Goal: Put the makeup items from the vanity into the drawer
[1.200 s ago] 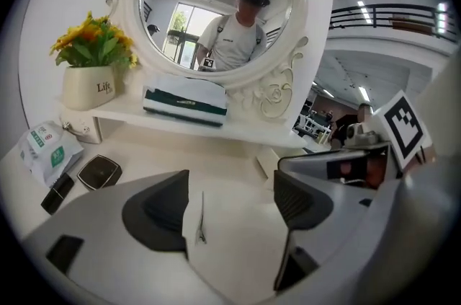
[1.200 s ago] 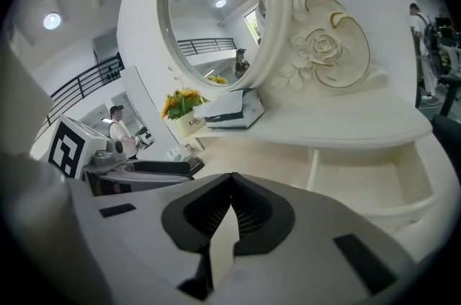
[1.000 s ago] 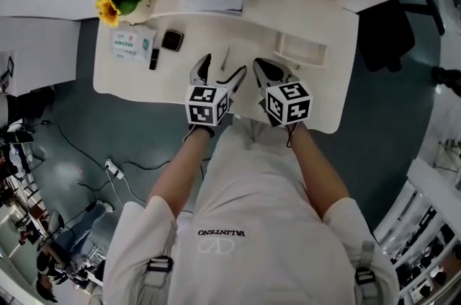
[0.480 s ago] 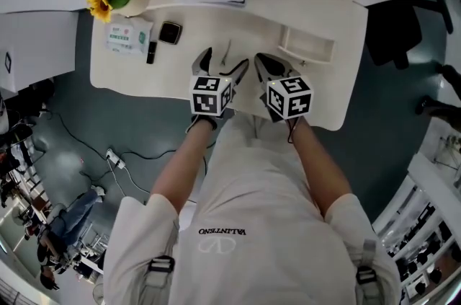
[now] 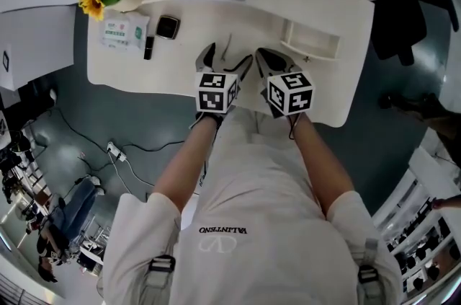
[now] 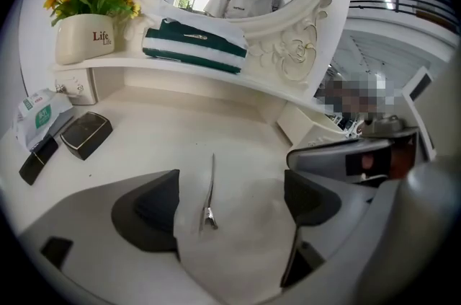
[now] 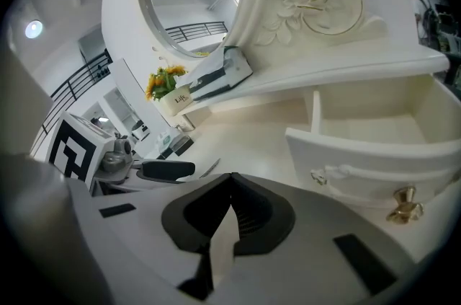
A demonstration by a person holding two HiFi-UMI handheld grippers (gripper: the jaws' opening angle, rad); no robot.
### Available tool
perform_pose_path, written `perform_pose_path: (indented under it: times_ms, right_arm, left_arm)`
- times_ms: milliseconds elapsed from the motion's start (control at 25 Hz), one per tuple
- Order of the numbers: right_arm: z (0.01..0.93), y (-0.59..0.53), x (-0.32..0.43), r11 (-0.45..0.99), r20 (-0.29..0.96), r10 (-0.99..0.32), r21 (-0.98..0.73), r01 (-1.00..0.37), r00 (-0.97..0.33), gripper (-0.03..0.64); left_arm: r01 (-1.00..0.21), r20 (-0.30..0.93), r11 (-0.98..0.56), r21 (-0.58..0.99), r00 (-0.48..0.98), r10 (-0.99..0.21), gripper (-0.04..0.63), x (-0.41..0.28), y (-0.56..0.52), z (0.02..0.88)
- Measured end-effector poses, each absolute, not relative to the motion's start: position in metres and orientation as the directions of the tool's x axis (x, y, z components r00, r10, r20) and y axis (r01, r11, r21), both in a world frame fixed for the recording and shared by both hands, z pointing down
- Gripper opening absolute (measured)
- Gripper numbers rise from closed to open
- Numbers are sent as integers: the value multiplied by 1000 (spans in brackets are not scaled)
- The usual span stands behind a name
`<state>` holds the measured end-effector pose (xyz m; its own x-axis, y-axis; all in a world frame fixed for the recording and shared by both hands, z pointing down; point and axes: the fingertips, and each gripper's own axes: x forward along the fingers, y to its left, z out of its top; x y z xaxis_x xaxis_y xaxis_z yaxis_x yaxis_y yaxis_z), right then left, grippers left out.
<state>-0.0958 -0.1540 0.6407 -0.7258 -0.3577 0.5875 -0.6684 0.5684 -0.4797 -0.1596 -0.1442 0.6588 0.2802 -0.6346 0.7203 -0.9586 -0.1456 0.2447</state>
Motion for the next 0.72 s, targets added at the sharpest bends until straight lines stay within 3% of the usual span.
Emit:
perform_pose_path:
  times_ms: [280, 520, 640, 720]
  right_arm:
    - [646, -157, -96, 563, 590, -352, -487, -668, -727, 12]
    - [649, -159, -97, 559, 591, -345, -494, -666, -729, 12]
    - [650, -159, -97, 558, 593, -343, -495, -666, -729, 12]
    - [649, -160, -98, 559, 591, -343, -496, -664, -730, 12]
  left_arm:
    - [-966, 727, -141, 216, 255, -637, 438, -162, -144, 664]
    - [-979, 743, -132, 154, 203, -638, 349, -173, -143, 666]
    - [-989, 755, -116, 91, 145, -639, 248, -183, -143, 667]
    - [-991, 764, -122, 59, 123, -633, 222, -186, -144, 668]
